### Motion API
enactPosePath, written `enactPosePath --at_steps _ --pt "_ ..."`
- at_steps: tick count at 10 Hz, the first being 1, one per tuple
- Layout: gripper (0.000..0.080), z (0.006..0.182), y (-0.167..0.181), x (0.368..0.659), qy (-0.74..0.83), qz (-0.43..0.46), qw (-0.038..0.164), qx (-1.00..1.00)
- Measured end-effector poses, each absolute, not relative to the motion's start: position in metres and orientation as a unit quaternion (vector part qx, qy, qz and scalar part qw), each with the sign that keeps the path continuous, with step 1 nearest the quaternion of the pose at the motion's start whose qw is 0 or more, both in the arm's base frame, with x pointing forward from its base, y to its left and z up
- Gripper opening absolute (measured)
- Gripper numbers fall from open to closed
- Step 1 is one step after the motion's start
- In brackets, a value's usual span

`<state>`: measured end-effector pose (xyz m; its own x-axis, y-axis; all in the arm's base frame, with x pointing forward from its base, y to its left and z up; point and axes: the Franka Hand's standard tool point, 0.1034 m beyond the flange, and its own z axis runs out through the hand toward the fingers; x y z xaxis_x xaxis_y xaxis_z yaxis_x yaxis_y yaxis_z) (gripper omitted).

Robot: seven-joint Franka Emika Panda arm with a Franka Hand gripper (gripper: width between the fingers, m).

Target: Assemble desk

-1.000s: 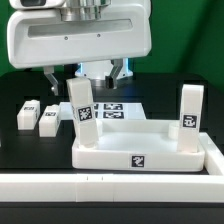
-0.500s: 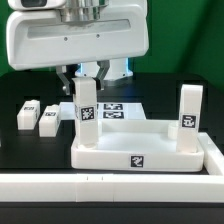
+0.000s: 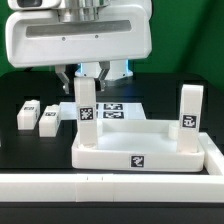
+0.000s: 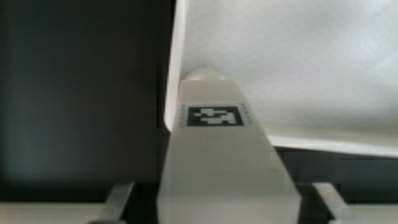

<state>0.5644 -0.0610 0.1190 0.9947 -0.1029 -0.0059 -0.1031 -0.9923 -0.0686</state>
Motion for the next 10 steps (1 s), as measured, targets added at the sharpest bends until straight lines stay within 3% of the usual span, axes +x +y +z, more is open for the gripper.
enactPosePath --at_steps 10 --pt "0.029 0.1175 -0.0564 0.5648 0.464 0.017 0.039 -0.885"
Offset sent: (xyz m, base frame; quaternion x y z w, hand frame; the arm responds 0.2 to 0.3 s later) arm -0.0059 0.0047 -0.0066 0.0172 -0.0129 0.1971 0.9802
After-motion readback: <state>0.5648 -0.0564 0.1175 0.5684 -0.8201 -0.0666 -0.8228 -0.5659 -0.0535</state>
